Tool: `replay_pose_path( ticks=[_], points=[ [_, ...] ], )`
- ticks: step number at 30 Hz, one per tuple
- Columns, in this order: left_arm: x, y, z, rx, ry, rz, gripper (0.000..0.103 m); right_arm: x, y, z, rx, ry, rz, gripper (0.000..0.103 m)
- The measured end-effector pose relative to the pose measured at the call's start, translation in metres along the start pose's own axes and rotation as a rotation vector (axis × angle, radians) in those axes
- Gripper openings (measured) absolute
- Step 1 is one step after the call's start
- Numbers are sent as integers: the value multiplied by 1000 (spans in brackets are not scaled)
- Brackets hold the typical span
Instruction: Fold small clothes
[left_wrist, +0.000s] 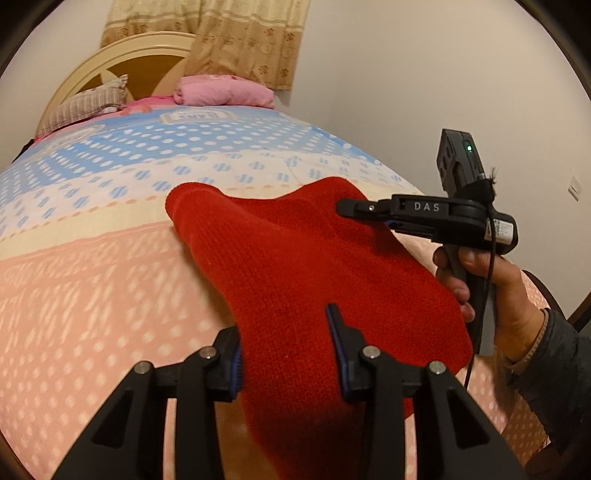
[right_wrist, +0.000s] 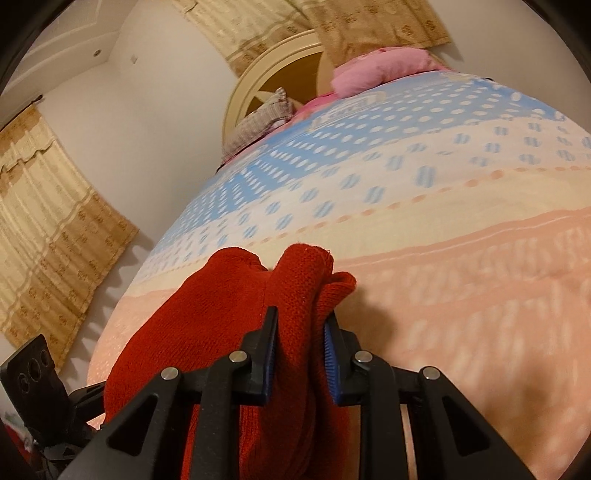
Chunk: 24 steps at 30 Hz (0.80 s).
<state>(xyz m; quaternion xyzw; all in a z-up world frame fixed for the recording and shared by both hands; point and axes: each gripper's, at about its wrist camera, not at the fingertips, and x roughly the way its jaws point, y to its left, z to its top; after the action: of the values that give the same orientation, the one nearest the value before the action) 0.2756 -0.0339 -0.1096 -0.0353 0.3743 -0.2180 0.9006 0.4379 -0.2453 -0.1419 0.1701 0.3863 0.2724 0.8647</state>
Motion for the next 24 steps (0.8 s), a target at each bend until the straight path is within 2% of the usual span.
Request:
replay_pose_path(
  ticks=[24],
  points=[
    [-102, 87, -66, -169, -102, 144, 38, 86, 139, -41, -92, 122, 226, 22]
  ],
)
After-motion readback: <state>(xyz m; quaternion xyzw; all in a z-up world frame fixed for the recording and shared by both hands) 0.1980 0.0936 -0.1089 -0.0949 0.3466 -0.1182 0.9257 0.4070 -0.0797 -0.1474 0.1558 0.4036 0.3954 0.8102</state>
